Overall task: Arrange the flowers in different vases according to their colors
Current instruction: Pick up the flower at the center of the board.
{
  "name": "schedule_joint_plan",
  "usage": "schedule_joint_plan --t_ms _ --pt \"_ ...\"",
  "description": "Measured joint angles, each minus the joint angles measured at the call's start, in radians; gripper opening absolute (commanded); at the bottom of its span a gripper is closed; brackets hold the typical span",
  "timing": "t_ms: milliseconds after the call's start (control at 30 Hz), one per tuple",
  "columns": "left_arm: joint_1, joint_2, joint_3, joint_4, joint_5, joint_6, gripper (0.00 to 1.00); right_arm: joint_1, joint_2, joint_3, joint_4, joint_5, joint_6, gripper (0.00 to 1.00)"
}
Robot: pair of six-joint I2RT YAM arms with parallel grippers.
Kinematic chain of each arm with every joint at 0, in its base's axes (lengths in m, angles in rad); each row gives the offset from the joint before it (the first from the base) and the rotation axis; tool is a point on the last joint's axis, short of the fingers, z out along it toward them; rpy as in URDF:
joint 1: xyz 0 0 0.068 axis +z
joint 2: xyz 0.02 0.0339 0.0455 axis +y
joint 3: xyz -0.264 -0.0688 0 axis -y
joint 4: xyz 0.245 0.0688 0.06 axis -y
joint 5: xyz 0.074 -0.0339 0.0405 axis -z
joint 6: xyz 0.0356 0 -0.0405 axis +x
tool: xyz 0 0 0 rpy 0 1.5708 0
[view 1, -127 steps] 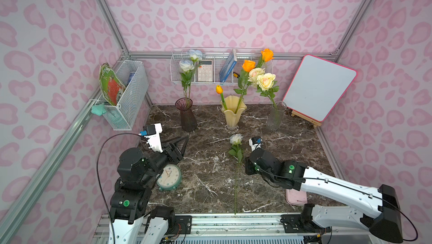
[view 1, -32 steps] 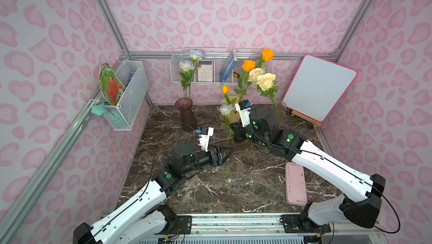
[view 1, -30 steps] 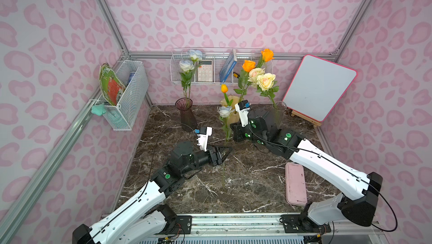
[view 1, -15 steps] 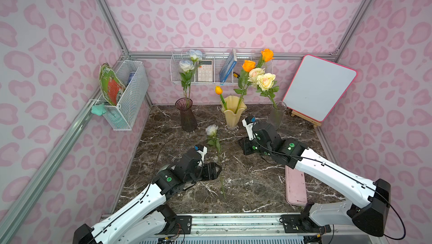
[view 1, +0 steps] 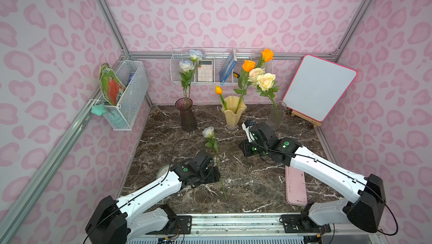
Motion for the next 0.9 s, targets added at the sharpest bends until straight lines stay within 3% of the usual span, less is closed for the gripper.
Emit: schedule_joint_plan --t_ms 300,533,667,900 --pt "-0.008 0.343 0.212 -0.074 0.006 0.016 0.68 -0.029 -0.032 -0.091 0.032 -0.038 0.003 0.24" --pt "-0.008 0.488 0.351 -0.183 0.004 0.033 0.66 -0.063 -0.089 -0.177 0.067 -0.069 -0.005 0.24" --pt "-0.01 0.559 0.417 -0.204 0.005 0.033 0.6 -0.092 -0.113 -0.204 0.081 -0.089 -0.019 0.23" --pt "-0.01 0.608 0.41 -0.238 0.004 0.028 0.55 -0.135 -0.186 -0.274 0.096 -0.123 -0.038 0.23"
